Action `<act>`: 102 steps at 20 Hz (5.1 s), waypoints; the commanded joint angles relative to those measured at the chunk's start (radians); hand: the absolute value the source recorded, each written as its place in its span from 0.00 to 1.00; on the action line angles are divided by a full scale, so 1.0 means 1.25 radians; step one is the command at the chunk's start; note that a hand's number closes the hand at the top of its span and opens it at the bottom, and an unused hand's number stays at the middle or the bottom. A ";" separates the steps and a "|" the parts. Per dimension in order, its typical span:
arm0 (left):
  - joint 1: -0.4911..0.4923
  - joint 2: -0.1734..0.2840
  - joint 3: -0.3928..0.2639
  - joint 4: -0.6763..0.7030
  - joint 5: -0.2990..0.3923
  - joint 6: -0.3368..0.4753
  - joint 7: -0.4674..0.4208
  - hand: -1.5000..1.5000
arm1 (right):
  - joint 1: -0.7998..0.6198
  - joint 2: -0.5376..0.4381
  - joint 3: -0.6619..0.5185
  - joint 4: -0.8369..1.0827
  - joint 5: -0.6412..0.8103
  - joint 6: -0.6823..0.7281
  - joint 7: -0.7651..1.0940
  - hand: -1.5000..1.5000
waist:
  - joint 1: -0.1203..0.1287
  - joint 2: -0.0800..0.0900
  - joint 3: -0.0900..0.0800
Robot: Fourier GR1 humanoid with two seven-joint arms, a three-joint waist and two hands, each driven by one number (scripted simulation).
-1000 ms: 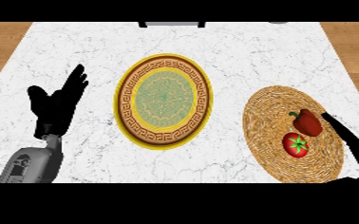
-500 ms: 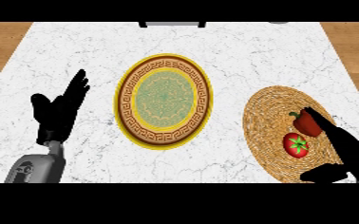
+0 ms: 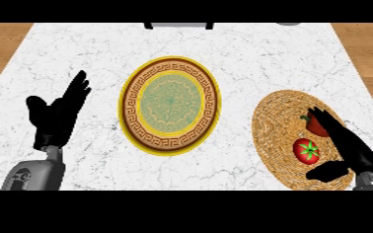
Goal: Pick the tomato from the placemat and place it in the plate
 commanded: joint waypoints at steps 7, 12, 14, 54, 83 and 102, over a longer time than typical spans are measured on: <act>-0.046 0.003 0.027 0.051 0.005 -0.020 -0.005 0.50 | 0.004 0.033 0.080 -0.021 0.054 0.037 -0.048 1.00 | -0.002 0.003 0.004; 0.008 -0.038 -0.010 0.004 -0.036 0.021 -0.008 0.50 | 0.016 0.049 0.045 -0.003 0.034 0.009 -0.080 1.00 | -0.002 0.002 0.005; 0.017 -0.010 0.021 0.020 -0.011 -0.017 -0.038 0.50 | 0.047 0.045 0.029 -0.020 0.040 -0.024 -0.101 1.00 | -0.003 0.002 0.004; -0.014 -0.010 0.016 0.007 -0.018 -0.032 -0.016 0.50 | -0.707 0.353 0.686 0.156 0.225 -0.641 0.775 1.00 | 0.026 0.006 0.004; -0.023 -0.017 0.037 0.023 -0.023 -0.034 -0.015 0.50 | -0.532 0.354 0.505 0.000 -0.372 -0.685 0.167 0.00 | 0.005 0.002 0.005; -0.019 -0.036 0.054 0.062 -0.043 -0.050 -0.042 0.50 | -0.419 0.335 0.239 0.123 -0.444 -0.371 -0.127 0.00 | 0.003 0.004 0.004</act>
